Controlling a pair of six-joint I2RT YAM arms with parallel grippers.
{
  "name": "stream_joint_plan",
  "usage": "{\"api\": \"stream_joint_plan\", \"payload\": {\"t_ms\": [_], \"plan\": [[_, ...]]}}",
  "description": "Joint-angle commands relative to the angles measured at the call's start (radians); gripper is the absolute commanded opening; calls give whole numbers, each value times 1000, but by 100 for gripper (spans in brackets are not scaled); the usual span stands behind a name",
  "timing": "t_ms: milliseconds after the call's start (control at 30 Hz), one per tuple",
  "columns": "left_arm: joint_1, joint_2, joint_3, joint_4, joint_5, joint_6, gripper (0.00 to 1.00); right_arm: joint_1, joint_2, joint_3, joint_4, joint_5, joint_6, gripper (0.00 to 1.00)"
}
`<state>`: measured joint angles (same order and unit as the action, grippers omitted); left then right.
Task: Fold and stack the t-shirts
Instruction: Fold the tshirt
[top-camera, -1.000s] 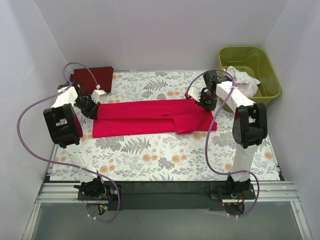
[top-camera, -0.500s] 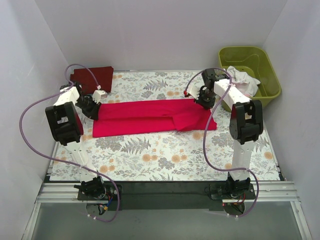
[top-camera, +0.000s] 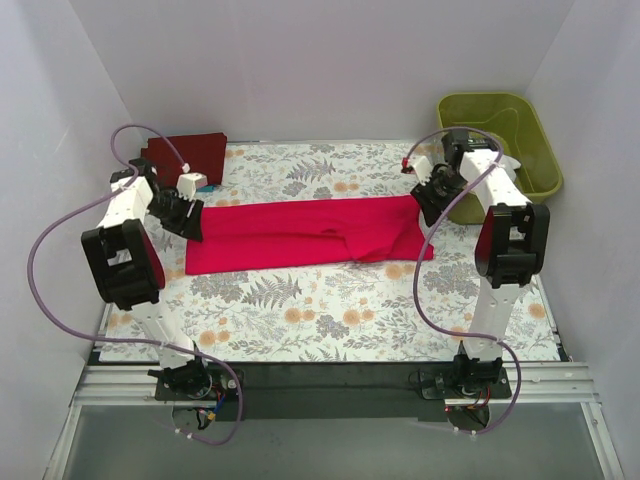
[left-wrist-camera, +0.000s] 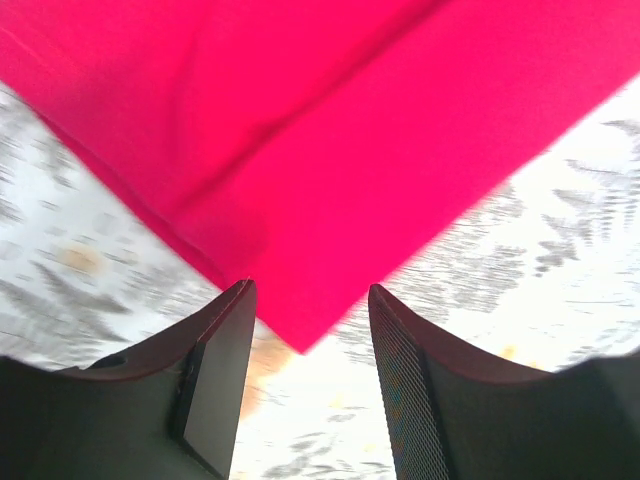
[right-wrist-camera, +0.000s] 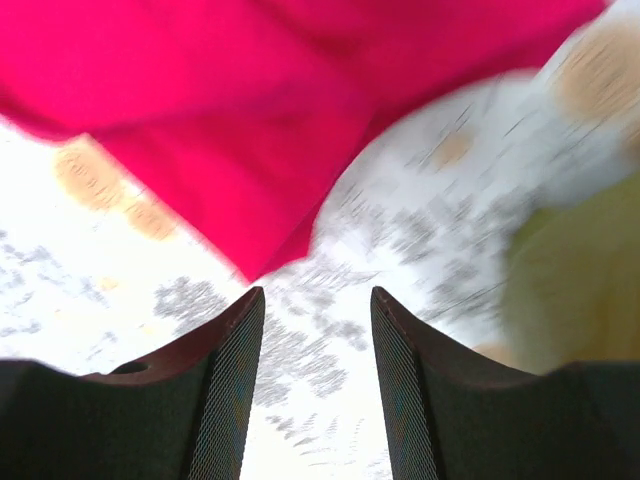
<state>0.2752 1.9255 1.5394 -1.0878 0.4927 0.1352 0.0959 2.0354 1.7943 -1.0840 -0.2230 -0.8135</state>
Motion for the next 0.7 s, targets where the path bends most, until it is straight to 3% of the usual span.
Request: {"api": "stream_joint_plan", "payload": {"t_ms": [0, 167, 433, 500, 667], "plan": [[-2, -108, -93, -11, 67, -91, 48, -28, -67, -76, -103, -124, 137, 53], [-5, -154, -254, 92, 63, -159, 48, -36, -58, -176, -42, -106, 210, 53], [-5, -120, -377, 216, -25, -209, 47, -41, -6, -251, 85, -49, 235, 51], [-7, -106, -403, 226, -57, -213, 46, -41, -1, -274, 94, -49, 235, 47], [-5, -118, -461, 238, -121, -194, 43, -41, 8, -319, 119, -32, 223, 26]]}}
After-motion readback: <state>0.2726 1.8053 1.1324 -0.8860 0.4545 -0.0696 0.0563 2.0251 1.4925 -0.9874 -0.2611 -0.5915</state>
